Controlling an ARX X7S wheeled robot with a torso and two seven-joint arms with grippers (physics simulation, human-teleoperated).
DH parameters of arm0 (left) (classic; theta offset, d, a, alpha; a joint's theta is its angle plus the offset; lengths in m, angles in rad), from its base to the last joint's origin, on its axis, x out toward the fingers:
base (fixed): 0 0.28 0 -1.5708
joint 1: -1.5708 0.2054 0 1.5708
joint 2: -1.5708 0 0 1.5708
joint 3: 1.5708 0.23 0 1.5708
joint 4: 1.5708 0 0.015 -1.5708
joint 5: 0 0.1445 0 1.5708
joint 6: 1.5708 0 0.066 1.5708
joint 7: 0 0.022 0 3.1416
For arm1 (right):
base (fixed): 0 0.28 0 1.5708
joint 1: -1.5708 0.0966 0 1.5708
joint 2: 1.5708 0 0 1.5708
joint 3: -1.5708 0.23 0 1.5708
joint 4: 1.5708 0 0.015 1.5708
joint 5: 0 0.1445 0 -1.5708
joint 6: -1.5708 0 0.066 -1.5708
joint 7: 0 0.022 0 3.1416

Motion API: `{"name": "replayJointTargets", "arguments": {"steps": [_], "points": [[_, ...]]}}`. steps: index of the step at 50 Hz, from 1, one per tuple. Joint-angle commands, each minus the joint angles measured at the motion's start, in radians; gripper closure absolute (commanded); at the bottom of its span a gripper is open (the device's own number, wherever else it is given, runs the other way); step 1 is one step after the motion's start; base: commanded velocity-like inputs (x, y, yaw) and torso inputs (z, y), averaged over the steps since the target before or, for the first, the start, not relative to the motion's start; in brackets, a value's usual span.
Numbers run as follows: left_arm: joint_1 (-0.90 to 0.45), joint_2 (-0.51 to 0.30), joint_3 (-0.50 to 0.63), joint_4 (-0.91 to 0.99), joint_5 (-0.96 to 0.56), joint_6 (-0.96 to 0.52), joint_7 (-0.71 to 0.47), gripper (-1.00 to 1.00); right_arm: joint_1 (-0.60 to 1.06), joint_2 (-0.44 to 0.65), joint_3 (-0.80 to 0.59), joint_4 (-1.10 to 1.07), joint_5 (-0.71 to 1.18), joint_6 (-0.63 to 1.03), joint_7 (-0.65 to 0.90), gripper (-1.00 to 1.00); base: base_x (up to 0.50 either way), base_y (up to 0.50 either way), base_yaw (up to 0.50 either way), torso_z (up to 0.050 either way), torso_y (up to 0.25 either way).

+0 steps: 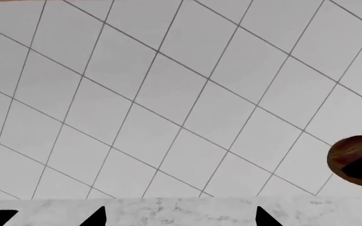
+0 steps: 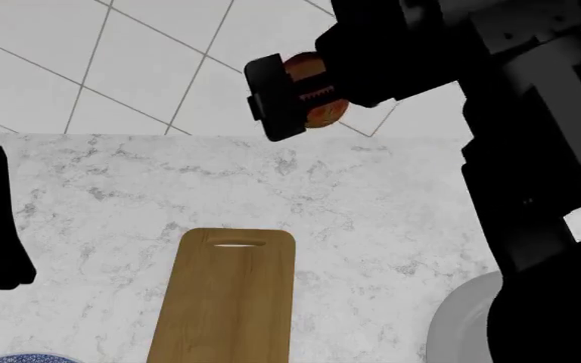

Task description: Place all breads on the cutting board.

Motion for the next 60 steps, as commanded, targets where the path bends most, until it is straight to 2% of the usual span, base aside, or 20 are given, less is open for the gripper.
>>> {"name": "replayJointTargets", "arguments": {"steps": [1, 12, 25, 60], "points": [[0.033, -0.009, -0.007, -0.002, 0.028, 0.011, 0.026, -1.0, -0.016, -0.132, -0.115, 0.124, -0.023, -0.1, -0.134, 1.0, 0.0, 0.0, 0.0, 0.0, 0.0], [0.04, -0.012, -0.008, 0.0, 0.03, 0.015, 0.028, -1.0, -0.063, -0.132, -0.248, 0.051, 0.142, -0.129, -0.084, 1.0, 0.0, 0.0, 0.0, 0.0, 0.0], [0.049, -0.013, -0.009, -0.002, 0.038, 0.02, 0.034, -1.0, -0.126, -0.132, -0.302, -0.023, 0.246, -0.172, -0.033, 1.0, 0.0, 0.0, 0.0, 0.0, 0.001], [0.06, -0.02, -0.009, -0.003, 0.049, 0.03, 0.044, -1.0, -0.249, -0.132, -0.313, -0.055, 0.229, -0.188, -0.021, 1.0, 0.0, 0.0, 0.0, 0.0, 0.0]]}}
